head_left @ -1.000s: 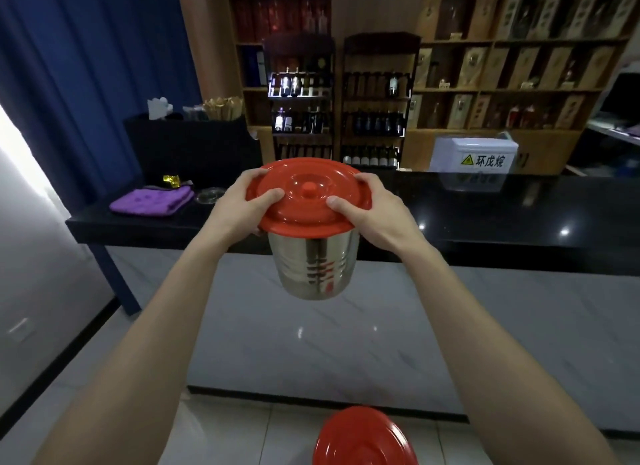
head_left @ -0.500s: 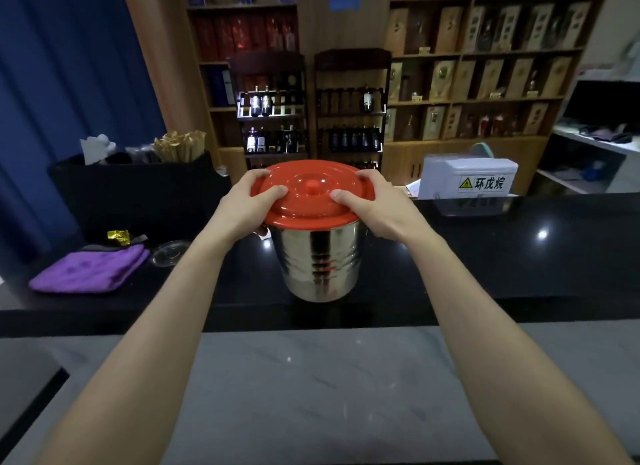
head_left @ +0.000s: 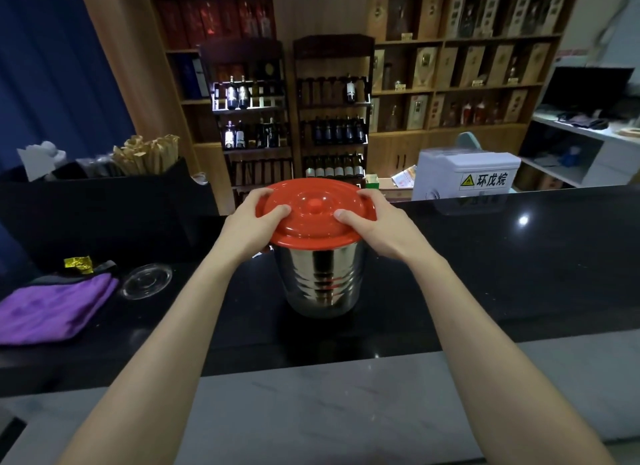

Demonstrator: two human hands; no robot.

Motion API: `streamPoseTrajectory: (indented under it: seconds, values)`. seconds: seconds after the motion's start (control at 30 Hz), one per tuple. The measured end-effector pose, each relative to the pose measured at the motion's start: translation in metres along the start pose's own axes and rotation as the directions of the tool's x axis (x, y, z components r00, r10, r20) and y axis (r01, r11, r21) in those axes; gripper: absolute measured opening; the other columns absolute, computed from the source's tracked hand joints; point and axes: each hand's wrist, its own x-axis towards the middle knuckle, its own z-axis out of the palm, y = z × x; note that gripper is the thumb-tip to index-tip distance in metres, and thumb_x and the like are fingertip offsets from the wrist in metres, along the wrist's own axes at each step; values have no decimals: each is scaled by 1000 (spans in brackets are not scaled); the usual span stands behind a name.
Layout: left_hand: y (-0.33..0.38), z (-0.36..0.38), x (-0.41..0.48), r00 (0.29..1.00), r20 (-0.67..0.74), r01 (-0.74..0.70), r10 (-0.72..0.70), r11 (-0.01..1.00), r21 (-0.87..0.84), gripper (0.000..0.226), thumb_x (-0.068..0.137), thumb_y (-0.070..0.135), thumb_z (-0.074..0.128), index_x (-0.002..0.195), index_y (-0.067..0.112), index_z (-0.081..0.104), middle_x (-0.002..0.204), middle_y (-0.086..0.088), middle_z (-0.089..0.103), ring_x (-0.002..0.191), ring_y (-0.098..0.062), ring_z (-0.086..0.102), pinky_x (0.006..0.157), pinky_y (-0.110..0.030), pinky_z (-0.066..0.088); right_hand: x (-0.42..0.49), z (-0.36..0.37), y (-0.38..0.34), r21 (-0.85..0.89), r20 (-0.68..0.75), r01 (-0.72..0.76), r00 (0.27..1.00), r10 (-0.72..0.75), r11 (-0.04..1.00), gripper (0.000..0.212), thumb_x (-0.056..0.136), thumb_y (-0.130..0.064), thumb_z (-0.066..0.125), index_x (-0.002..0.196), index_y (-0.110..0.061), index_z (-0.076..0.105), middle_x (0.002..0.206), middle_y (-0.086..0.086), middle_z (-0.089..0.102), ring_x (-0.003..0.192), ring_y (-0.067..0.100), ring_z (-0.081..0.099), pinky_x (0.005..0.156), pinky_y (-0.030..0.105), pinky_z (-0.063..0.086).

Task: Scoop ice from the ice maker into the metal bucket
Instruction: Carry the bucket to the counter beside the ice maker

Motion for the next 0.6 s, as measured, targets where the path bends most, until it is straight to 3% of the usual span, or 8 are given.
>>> streamPoseTrajectory:
  seconds: [0.2, 0.33, 0.43, 0.5, 0.6]
  values:
    - [-8, -3, 6, 1000, -5, -8, 8, 1000, 23, 59, 102, 65, 53, 156, 44, 41, 138, 4, 56, 107, -19, 69, 79, -34, 60, 5, -4, -4, -25, 33, -12, 999, 13, 1000, 91, 85, -84, 60, 159, -41, 29, 128, -10, 50, 113, 22, 63, 95, 47, 60]
    - [-10, -3, 5, 999, -36, -29, 30, 999, 14, 59, 99, 69, 47, 154, 47, 46, 141, 5, 57, 118, -21, 64, 100, -50, 59, 2, -7, -6, -23, 53, -13, 998, 14, 1000, 96, 83, -87, 59, 161, -40, 28, 144, -4, 54, 121, 25, 62, 100, 47, 58]
    - [-10, -3, 4, 997, -66, -47, 47, 999, 6, 67, 91, 80, 47, 150, 50, 49, 145, 3, 56, 125, -20, 60, 108, -48, 54, -2, -8, -8, 5, 7, 17, 1000, -17, 1000, 100, 83, -88, 57, 164, -39, 25, 155, -1, 51, 133, 27, 57, 103, 42, 51]
    - [-10, -4, 1, 990, -116, -87, 86, 996, 1, 68, 94, 79, 48, 154, 47, 47, 151, 1, 52, 131, -19, 56, 107, -38, 46, -5, -10, -10, 6, -42, 31, 999, -30, 1000, 106, 78, -94, 55, 164, -42, 23, 158, 1, 49, 137, 29, 55, 107, 46, 50]
    - [-6, -10, -6, 963, -219, -156, 157, 987, 22, 67, 98, 75, 51, 157, 43, 45, 159, 0, 46, 141, -18, 50, 104, -36, 39, -8, -16, -12, -19, -116, 51, 992, -53, 999, 116, 66, -106, 51, 162, -48, 21, 162, 4, 46, 141, 32, 53, 109, 59, 51]
